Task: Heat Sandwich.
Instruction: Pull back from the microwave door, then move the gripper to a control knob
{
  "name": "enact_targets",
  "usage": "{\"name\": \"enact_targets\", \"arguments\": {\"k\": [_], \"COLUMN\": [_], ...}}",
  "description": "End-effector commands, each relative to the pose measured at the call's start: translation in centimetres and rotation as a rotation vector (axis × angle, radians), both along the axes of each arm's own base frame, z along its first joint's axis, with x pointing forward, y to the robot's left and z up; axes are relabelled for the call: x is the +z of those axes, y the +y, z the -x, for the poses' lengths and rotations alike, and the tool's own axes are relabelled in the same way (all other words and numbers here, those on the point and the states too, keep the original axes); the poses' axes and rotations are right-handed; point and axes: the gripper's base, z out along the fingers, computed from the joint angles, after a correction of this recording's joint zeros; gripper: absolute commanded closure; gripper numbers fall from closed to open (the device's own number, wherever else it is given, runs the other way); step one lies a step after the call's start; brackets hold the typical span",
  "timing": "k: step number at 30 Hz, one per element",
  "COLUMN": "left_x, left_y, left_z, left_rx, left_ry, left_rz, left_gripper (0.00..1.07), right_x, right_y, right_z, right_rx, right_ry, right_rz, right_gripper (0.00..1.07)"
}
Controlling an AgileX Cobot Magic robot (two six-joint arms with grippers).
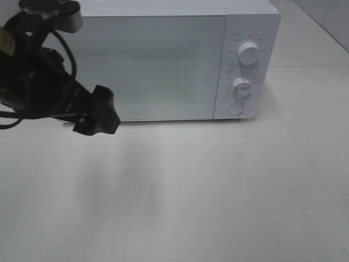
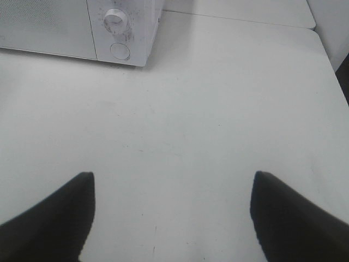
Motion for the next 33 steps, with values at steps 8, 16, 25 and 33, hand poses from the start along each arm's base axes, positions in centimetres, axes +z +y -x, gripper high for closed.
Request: {"name": "enact_targets", "arguments": {"k": [8, 16, 25, 33], "left_x": [0.0, 2.4, 4.4, 3.3], "left_y": [9.3, 13.7, 15.3, 16.0], "left_z": [1.9, 4.4, 8.9, 12.9], "left_rx": [0.287, 0.419, 0.458, 0.412], "left_ry": [0.0, -0.027, -0.025, -0.067], "left_rz": [0.006, -0.017, -0.025, -0.057], "left_gripper": [0.05, 0.05, 0.05, 0.05], "right_x": [-0.1, -0.1, -0.1, -0.1], "right_y": [0.0, 0.0, 0.0, 0.0], "right_z": [0.3, 0.3, 0.3, 0.3], "right_rx": [-0.01, -0.01, -0.01, -0.01], "right_ry": [-0.028, -0.028, -0.028, -0.028], "right_rz": [-0.008, -0.008, -0.008, -0.008], "right_gripper": [0.31, 0.31, 0.31, 0.31]}}
